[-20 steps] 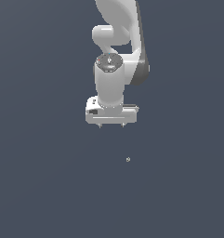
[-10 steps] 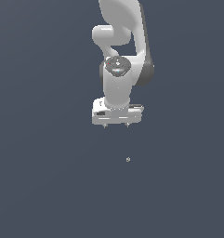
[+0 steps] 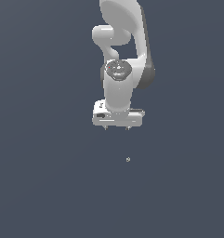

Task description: Pick up the object and move it to a goal position.

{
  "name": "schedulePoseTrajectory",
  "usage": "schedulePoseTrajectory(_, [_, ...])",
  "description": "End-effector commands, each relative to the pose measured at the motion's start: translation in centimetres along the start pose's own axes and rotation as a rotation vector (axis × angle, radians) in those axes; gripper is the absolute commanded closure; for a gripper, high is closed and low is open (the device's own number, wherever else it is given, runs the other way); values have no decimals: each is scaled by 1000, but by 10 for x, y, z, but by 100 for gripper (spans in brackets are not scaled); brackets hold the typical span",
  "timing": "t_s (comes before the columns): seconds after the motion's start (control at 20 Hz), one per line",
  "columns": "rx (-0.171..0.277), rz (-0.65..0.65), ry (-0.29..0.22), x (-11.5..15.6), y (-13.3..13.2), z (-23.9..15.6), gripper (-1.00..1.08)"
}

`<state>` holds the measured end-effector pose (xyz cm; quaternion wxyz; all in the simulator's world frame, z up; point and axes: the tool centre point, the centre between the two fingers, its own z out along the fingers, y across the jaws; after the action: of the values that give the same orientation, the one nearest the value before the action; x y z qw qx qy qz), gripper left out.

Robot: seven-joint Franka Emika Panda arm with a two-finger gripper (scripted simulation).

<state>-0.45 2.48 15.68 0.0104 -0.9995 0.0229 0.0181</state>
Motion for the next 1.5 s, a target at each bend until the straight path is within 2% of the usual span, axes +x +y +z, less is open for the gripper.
schedulePoseTrajectory(0.0, [1,43,0,4,-2,3,-92])
schedulePoseTrajectory(1.45, [6,771,17,65,-35,58,-92])
